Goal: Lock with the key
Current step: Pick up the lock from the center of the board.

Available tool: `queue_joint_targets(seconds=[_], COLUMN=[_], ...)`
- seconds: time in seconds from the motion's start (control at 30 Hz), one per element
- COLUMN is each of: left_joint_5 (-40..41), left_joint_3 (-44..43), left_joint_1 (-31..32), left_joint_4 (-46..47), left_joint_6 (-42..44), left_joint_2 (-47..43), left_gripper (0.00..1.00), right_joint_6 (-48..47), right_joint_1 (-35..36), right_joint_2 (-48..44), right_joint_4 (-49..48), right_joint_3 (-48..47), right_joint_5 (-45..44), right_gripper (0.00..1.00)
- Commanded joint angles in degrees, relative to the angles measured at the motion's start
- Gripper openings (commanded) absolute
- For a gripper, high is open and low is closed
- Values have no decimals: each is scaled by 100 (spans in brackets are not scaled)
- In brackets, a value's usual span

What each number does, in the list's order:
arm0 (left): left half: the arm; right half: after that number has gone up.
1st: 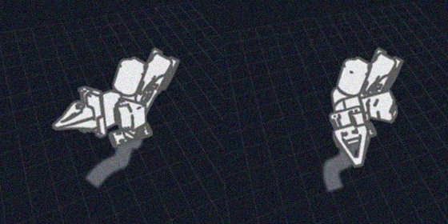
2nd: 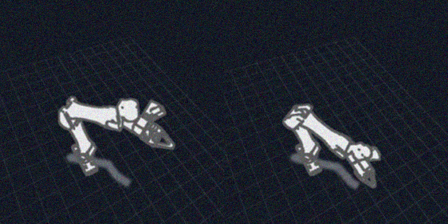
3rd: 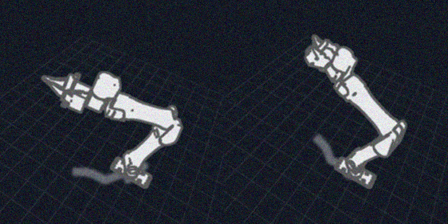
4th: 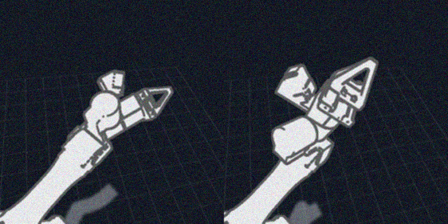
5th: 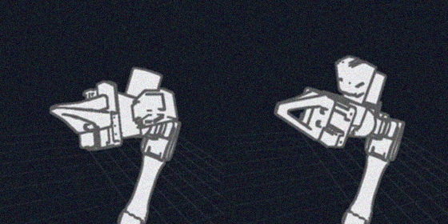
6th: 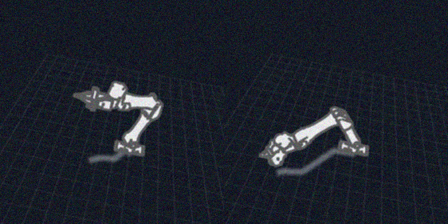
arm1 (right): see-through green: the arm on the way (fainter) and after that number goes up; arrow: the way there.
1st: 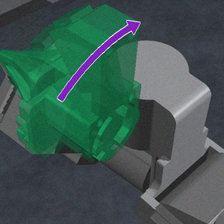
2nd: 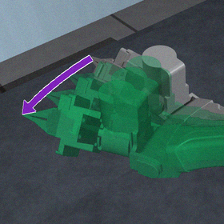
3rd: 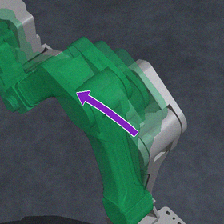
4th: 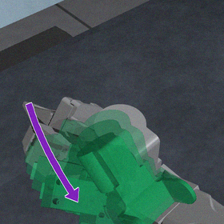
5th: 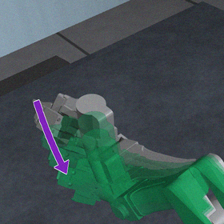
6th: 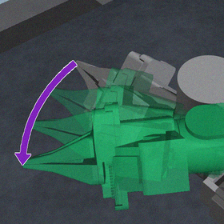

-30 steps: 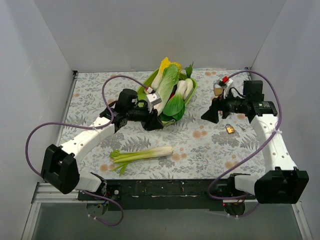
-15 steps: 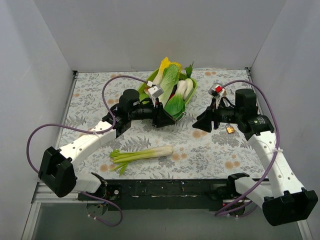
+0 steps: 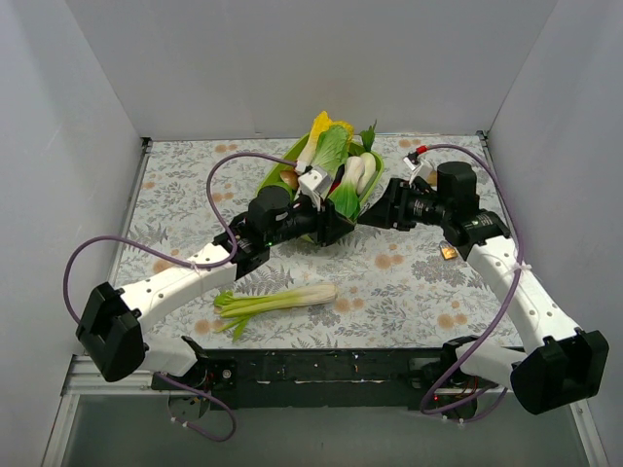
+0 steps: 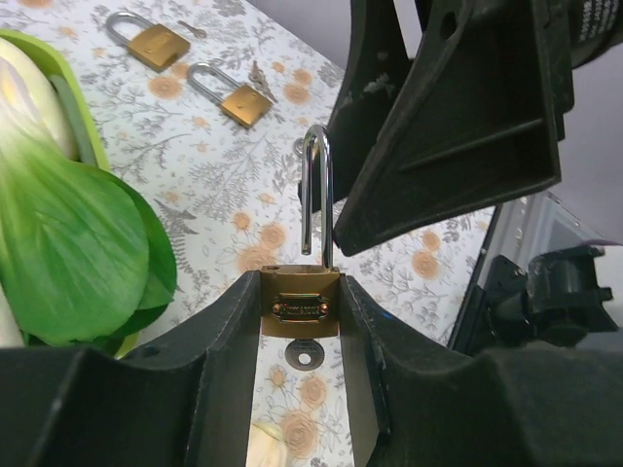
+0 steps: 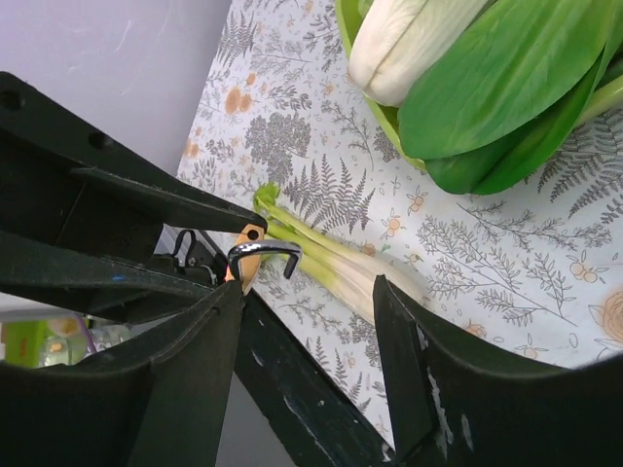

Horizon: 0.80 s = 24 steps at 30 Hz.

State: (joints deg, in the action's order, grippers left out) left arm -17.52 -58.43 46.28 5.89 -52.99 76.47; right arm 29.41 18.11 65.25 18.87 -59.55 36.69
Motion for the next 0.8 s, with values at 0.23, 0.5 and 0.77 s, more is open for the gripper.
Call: queue_joint_targets(seconds=[0.23, 0.5, 0.77], left_joint_5=[767, 978, 1154], left_joint_3=[-177, -247, -388], left_joint_1=[293, 364, 382], left_joint_4=[536, 633, 685], left_joint_6=[114, 9, -220], left_joint_2=[184, 254, 369], left_gripper=[0, 0, 0], right_joint_6=[882, 952, 1058], right_joint_1=[378, 421, 509], right_joint_2=[172, 216, 321], right_joint_4=[-806, -850, -1052], right_joint_3=[-197, -110, -22], right_joint_5=[-452, -513, -242], right_gripper=[54, 36, 24])
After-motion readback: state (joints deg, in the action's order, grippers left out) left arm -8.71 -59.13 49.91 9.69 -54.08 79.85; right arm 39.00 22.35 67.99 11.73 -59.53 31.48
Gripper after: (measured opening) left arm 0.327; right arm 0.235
